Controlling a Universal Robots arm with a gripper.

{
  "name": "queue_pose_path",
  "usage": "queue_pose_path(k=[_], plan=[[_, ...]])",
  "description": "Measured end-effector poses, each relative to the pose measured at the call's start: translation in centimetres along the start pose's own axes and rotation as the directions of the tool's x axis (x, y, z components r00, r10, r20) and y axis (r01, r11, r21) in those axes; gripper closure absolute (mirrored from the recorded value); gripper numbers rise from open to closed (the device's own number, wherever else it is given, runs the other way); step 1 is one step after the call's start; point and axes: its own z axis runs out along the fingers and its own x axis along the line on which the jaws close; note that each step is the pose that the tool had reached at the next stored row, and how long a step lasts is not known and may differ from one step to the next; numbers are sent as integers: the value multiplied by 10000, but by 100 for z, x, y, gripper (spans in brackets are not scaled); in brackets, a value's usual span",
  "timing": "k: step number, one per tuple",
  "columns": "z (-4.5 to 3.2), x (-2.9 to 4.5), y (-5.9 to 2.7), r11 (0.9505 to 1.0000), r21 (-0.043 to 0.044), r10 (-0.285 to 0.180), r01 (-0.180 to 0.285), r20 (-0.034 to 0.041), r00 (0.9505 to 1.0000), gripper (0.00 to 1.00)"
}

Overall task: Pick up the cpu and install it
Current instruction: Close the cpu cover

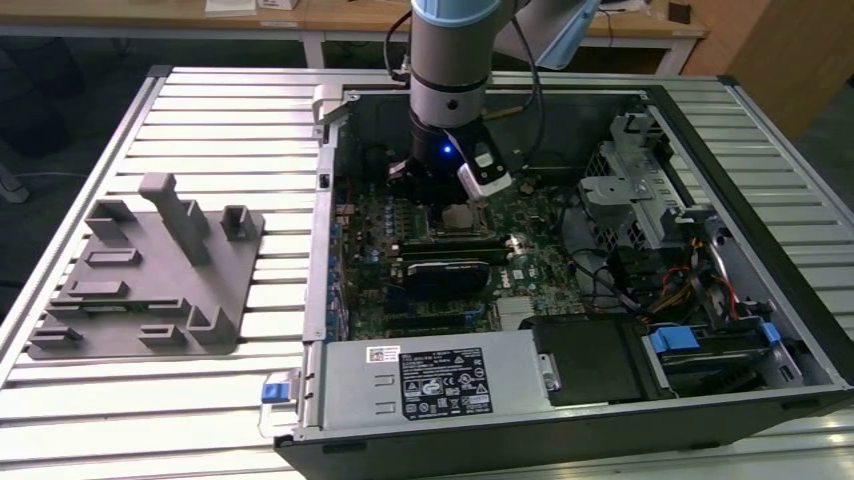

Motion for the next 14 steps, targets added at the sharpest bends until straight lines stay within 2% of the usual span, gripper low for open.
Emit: queue_pose_path(k=[14], plan=[[6,0,0,10000,0,0,0,0,10000,89]])
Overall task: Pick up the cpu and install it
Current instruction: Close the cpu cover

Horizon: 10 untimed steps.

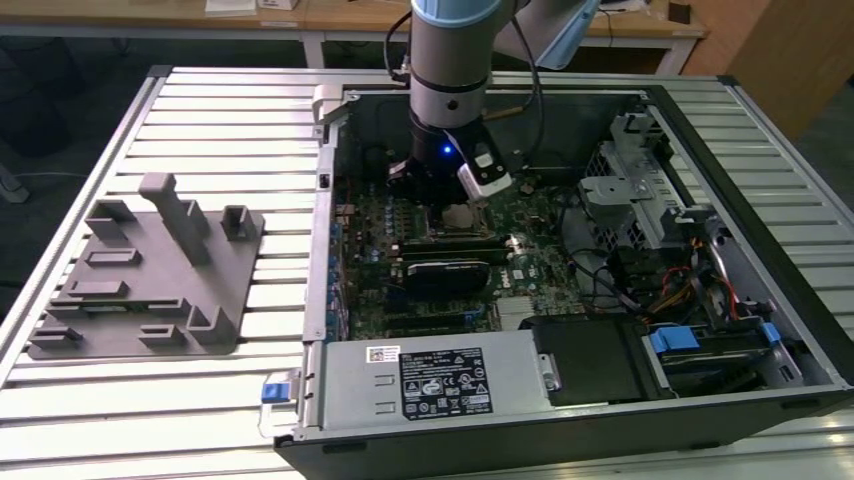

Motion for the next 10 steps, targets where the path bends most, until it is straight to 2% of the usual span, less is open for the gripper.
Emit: queue_pose_path(k=[10], plan=[[-47,0,1,10000,-1,0,0,6,10000,89]])
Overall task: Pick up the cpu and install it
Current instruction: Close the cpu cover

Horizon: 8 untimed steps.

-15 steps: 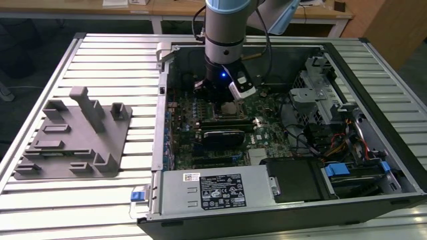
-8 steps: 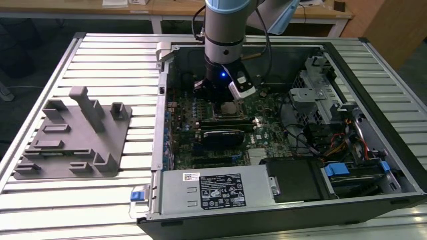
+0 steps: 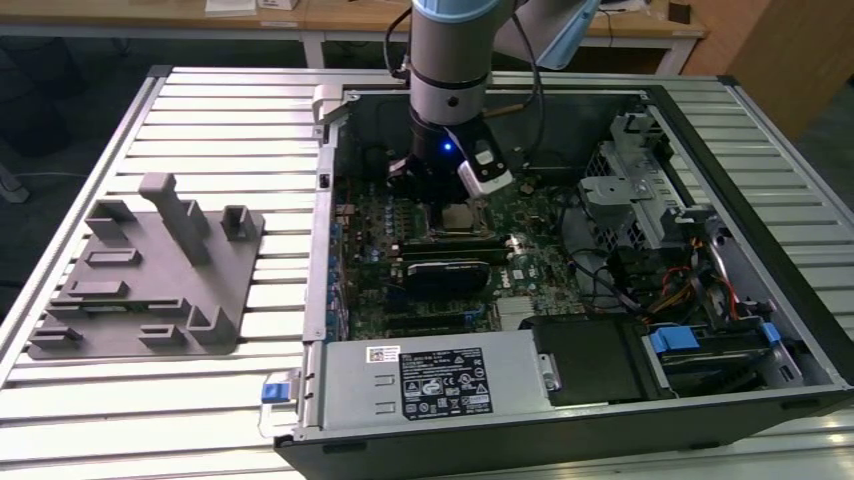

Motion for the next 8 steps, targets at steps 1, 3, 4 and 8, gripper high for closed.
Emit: queue_pose_path(k=[1,3,4,8], plan=[[-5,0,0,10000,0,0,0,1,10000,89],[-5,0,0,10000,-2,-1,1,4,10000,89],[-5,0,0,10000,-2,0,0,4,10000,89],[5,1,0,10000,-9,0,0,3,10000,89]])
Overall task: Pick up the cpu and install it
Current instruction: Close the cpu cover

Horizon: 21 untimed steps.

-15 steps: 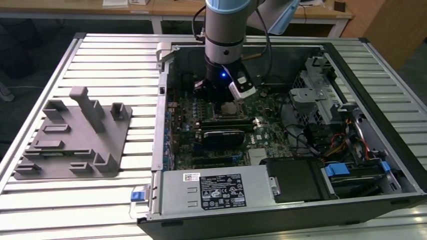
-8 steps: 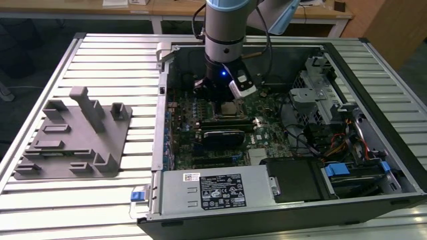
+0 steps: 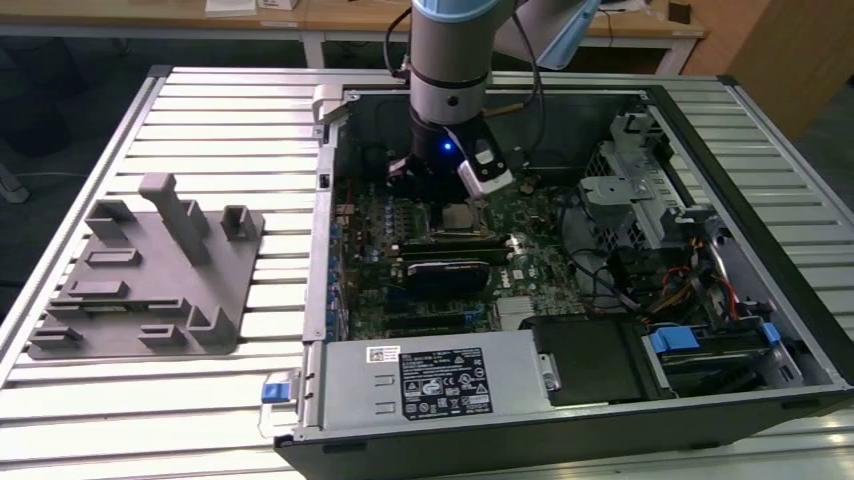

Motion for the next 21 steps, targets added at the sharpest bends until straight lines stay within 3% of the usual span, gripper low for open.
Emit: queue_pose_path(k=[21], plan=[[29,17,-16,10000,-3,0,0,-1,10000,89]])
